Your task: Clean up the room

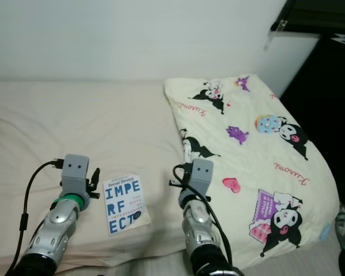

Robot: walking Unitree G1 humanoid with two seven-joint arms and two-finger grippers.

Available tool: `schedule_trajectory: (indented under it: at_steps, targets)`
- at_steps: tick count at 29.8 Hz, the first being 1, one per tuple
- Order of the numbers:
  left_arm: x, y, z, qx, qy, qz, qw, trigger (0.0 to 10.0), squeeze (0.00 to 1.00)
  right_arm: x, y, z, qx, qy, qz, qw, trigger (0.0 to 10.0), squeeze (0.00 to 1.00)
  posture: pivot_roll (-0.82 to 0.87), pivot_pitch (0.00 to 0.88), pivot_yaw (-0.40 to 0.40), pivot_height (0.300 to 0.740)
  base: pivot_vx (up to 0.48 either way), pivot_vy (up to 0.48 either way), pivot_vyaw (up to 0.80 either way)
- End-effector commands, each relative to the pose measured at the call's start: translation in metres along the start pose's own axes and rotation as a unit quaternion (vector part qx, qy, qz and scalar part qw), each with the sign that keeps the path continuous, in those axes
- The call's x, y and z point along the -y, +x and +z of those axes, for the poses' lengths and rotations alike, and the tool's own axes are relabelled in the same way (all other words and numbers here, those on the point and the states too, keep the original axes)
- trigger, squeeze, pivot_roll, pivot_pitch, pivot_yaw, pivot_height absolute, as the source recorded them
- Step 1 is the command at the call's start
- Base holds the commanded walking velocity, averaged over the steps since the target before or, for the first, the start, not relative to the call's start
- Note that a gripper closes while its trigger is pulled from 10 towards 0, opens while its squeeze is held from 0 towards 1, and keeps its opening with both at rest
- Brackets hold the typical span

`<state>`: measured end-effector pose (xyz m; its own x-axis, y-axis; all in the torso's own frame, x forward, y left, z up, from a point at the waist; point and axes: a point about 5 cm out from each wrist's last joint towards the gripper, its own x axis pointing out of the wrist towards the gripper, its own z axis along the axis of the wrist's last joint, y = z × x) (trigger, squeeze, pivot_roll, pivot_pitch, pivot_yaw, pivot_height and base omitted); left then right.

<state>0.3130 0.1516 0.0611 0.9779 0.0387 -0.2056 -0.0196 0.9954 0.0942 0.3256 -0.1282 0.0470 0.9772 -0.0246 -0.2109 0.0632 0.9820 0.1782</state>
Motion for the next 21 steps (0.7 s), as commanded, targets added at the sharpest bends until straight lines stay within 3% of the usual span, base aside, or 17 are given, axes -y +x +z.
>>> schedule_trajectory:
  at_steps: [1,6,21]
  targets:
    - [0.0019,-0.0035,-0.0058,-0.012,0.001,-0.004,1.000,10.0,0.00,0.0029,-0.0020,-0.0064,-0.015,-0.002,-0.004,1.000,10.0,0.00,0.09,0.023,-0.006,0.740,0.000,0.000,0.00]
    - [0.0030,-0.0034,-0.0060,-0.013,0.002,-0.008,1.000,10.0,0.00,0.0027,-0.0029,-0.0079,-0.016,-0.003,-0.004,1.000,10.0,0.00,0.09,0.019,-0.005,0.740,0.000,0.000,0.00]
    - [0.0028,-0.0042,-0.0069,-0.013,0.000,-0.009,1.000,10.0,0.00,0.0038,-0.0048,-0.0119,-0.023,-0.008,-0.003,1.000,10.0,0.00,0.09,0.006,-0.013,0.740,-0.269,0.000,0.00]
